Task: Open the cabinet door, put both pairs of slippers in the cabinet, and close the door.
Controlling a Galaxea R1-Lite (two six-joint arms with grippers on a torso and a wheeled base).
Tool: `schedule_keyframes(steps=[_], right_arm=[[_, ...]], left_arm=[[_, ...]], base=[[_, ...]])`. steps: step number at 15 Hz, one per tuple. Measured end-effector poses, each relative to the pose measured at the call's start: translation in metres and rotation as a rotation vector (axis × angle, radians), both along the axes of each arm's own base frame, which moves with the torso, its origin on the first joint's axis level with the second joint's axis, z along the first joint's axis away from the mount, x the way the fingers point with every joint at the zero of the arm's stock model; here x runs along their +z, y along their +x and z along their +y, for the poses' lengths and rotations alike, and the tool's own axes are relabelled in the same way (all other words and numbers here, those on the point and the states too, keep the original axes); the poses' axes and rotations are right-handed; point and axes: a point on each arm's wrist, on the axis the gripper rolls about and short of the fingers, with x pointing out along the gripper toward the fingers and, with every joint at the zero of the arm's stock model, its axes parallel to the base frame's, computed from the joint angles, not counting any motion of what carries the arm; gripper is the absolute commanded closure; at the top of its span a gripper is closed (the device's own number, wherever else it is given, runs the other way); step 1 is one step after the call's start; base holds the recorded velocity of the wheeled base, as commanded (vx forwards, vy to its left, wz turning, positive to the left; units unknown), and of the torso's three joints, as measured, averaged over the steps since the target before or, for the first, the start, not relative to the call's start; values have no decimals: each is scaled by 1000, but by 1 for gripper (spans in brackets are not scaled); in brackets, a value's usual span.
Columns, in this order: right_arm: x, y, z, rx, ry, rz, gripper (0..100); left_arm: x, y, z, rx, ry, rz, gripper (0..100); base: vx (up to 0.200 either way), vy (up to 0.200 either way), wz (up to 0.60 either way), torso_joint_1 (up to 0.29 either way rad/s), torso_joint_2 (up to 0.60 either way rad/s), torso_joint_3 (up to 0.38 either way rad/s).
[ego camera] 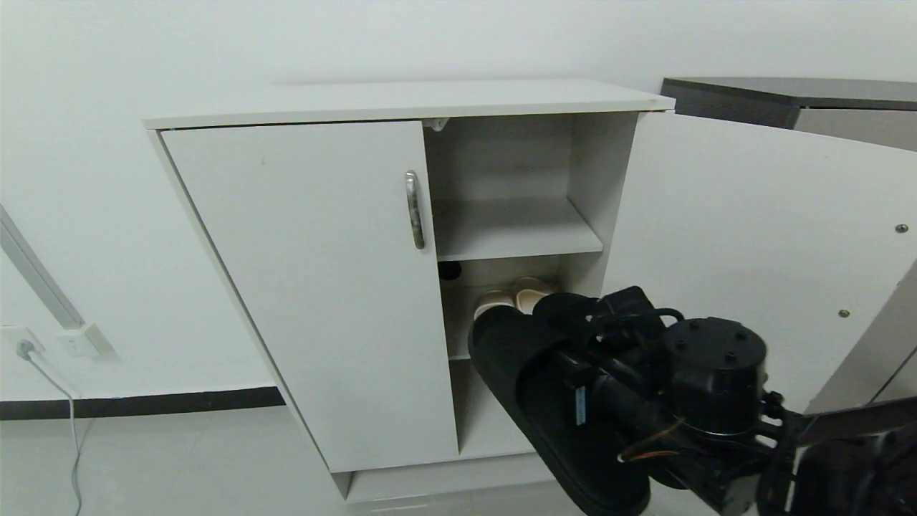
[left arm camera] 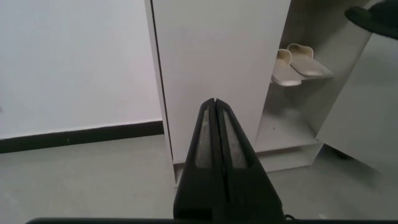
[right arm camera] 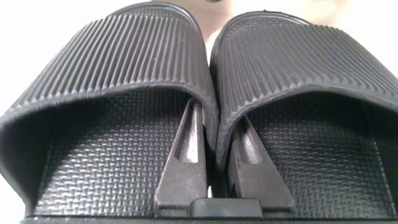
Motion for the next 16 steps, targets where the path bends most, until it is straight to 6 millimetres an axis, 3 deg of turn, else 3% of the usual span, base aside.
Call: schedule_keyframes(steps=[3, 6, 10, 16], right_arm=[[1, 16, 39, -169, 7, 50, 100], [12, 29, 60, -336, -19, 65, 100], [34, 37, 73, -383, -36, 4, 100], [51, 40, 74, -382, -20, -32, 100]], left_arm=[[0, 0, 0, 1, 0, 0, 100], [0, 0, 0, 0, 0, 0, 100], [0, 0, 0, 0, 0, 0, 100], [0, 0, 0, 1, 0, 0, 100]], base=[[0, 0, 0, 0, 0, 0], [0, 0, 0, 0, 0, 0], [0, 0, 0, 0, 0, 0], [0, 0, 0, 0, 0, 0]])
